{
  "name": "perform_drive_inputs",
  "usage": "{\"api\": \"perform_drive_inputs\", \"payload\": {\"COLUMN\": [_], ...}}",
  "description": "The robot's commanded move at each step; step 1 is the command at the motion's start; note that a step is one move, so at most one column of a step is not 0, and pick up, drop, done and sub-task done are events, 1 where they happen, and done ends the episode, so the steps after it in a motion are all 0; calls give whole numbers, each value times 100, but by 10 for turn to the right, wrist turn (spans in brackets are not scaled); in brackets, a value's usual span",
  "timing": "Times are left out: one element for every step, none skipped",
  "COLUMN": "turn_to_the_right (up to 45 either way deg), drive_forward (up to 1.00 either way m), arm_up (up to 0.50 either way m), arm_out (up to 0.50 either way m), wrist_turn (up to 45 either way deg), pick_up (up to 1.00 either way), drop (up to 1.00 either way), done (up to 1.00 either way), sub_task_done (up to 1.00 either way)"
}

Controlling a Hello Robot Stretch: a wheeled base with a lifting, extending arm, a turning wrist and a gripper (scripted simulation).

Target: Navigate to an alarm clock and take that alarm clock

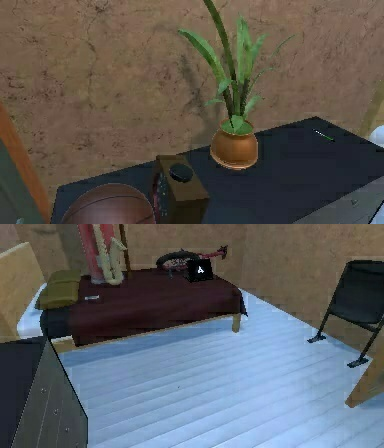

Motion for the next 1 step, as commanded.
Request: {"api": "perform_drive_inputs", "payload": {"turn_to_the_right": [-450], "drive_forward": [0], "arm_up": [0], "arm_out": [0], "wrist_turn": [0], "pick_up": [0], "drop": [0], "done": [0], "sub_task_done": [0]}}
